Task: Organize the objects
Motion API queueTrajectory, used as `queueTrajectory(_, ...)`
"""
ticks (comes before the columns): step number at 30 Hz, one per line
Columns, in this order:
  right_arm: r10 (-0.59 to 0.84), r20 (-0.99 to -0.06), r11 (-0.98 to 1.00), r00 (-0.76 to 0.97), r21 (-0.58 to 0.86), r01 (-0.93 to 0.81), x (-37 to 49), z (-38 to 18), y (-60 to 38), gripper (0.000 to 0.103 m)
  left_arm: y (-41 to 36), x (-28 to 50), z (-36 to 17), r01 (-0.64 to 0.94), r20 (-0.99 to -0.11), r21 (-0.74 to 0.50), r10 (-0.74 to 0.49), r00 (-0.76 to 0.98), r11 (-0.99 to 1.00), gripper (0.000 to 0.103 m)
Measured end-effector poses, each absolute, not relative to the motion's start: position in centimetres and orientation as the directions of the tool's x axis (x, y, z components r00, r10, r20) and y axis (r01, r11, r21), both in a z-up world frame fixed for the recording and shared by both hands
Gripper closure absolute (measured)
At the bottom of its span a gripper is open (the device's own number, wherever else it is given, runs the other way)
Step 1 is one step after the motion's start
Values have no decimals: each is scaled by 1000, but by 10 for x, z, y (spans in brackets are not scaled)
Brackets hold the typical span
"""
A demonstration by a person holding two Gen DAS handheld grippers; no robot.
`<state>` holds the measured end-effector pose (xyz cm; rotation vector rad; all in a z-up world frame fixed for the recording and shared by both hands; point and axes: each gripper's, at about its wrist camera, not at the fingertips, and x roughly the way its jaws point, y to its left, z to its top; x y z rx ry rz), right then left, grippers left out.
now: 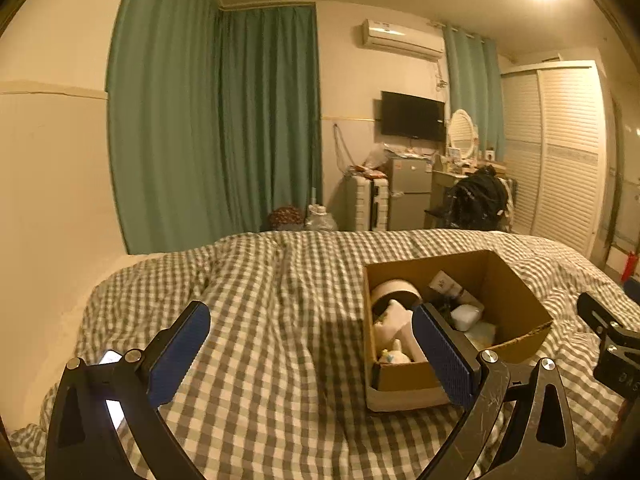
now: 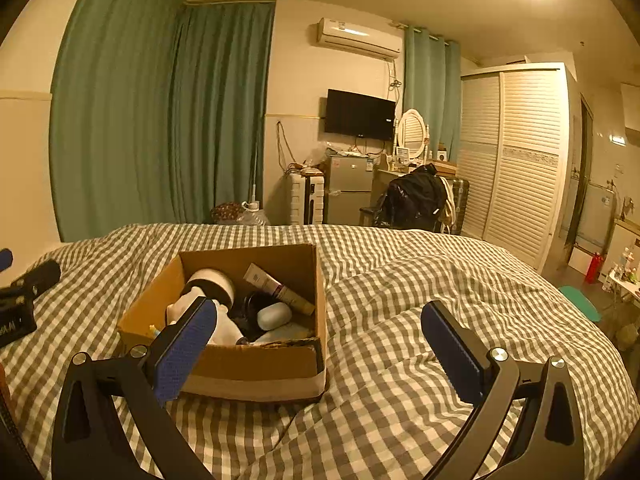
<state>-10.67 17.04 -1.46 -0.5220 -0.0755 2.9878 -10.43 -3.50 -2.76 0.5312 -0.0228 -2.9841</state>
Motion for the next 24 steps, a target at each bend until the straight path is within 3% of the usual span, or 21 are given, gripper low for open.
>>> queueTrajectory(24,117,-343,-993,-932,-67,-100,-110,-20,168,0,-28,-105,-36,86,-387,47,-98,-917,-995,0)
